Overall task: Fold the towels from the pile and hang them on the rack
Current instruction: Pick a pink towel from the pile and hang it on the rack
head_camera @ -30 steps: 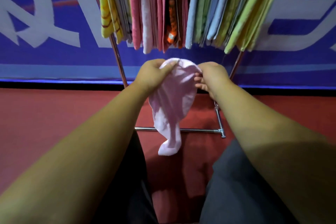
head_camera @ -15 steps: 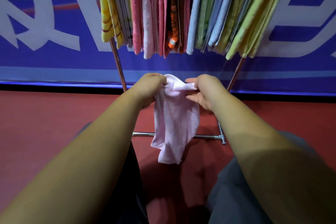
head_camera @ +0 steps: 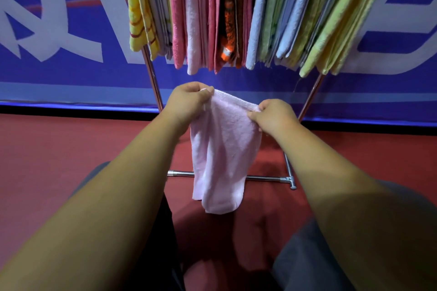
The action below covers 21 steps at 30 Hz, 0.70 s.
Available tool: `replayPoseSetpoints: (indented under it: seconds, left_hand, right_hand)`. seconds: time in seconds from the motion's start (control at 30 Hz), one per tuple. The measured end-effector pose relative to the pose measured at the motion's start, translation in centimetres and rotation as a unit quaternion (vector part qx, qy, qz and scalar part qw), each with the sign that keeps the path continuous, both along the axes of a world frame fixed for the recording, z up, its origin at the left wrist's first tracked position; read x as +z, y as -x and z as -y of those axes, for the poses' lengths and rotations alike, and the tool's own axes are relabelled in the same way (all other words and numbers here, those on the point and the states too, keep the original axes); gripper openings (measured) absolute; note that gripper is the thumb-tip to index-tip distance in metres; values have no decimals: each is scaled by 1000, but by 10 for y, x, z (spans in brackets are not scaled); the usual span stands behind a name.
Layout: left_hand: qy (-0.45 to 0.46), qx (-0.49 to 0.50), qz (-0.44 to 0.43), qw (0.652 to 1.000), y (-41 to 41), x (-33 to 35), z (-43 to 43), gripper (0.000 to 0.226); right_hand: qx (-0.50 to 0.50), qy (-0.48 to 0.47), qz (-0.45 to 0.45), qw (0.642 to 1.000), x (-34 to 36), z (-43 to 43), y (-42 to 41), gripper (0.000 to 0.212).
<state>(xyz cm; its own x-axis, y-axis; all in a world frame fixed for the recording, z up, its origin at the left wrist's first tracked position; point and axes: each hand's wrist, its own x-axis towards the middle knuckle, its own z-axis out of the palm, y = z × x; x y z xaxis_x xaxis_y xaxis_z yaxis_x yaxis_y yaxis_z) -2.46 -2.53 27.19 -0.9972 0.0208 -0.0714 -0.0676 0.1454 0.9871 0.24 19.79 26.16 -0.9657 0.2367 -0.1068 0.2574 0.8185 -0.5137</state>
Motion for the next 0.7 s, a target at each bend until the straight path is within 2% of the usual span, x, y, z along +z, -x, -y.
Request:
replayPoseSetpoints:
  seconds: [0.07,0.13,0.27,0.43,0.53,0.7]
  left_hand:
    - [62,4,-21,998,4,-1,4,15]
    - [124,4,-48,991,7,-2,8,13]
    - [273,3,-103,957,10,0,14,15]
    - [329,73,-97,936,19,-3,22,21]
    - [359,111,-62,925,24,-6,28,26]
    - [381,140,-40,913,28,-8,36,30]
  right_hand:
    - [-10,-25,-7,1000,1,-3,0,49]
    - [-16,-30,-15,999,2,-7,1,48]
    - [-3,-35,-19,999,-1,-10,1,51]
    - [31,-10,45,998,3,-14,-2,42]
    - [39,5,64,997,0,-18,-2,33]
    - [-42,80,-5,996,-4,-28,4,10]
